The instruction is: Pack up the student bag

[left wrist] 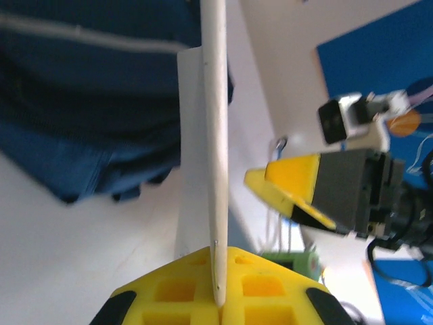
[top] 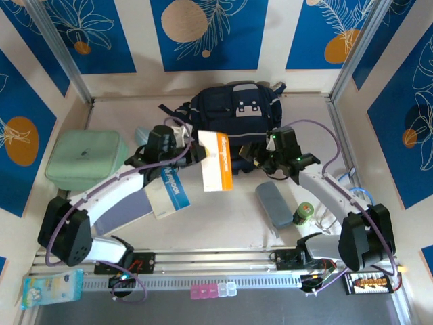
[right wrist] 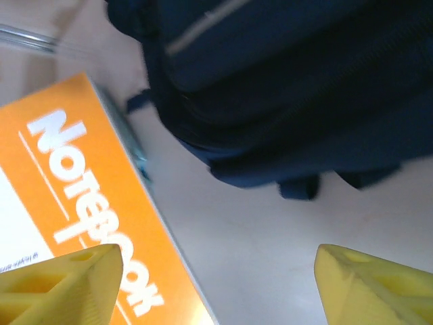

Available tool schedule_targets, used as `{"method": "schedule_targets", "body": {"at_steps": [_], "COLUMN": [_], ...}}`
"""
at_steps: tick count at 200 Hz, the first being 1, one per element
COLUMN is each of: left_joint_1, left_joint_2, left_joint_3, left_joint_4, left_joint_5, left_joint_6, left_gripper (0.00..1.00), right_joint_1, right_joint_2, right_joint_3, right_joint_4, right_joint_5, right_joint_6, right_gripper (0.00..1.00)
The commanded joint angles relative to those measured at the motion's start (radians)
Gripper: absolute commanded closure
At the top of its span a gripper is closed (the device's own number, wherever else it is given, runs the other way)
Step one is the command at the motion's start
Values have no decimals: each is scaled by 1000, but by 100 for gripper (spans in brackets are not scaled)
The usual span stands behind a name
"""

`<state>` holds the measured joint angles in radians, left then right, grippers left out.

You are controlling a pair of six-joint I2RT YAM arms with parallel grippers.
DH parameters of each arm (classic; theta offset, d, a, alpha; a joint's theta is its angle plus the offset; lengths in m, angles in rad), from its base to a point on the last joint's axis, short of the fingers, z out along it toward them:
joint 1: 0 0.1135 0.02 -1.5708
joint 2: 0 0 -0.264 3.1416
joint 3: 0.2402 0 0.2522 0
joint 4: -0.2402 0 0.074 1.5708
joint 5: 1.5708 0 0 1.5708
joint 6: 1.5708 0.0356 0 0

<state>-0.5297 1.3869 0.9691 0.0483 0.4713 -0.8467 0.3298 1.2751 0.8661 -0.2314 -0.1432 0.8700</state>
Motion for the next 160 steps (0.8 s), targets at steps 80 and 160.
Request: {"method": "schedule_targets", "body": {"at_steps": [80, 160], "left_joint_1": [66, 67], "left_joint_2": [281, 299], "left_joint_3": [370, 344], "left_joint_4": [217, 359], "left_joint_5": [-152, -188], "left_joint_6": [-312, -459], "left_gripper": [100, 100], "right_joint_1": [-56, -21], "right_joint_2": [37, 205], "right_joint_3": [-111, -59], "right_joint_4": [623, 1019], "right_joint_5": [-295, -316], "right_joint_6": [508, 768], "right_gripper": [2, 2]}}
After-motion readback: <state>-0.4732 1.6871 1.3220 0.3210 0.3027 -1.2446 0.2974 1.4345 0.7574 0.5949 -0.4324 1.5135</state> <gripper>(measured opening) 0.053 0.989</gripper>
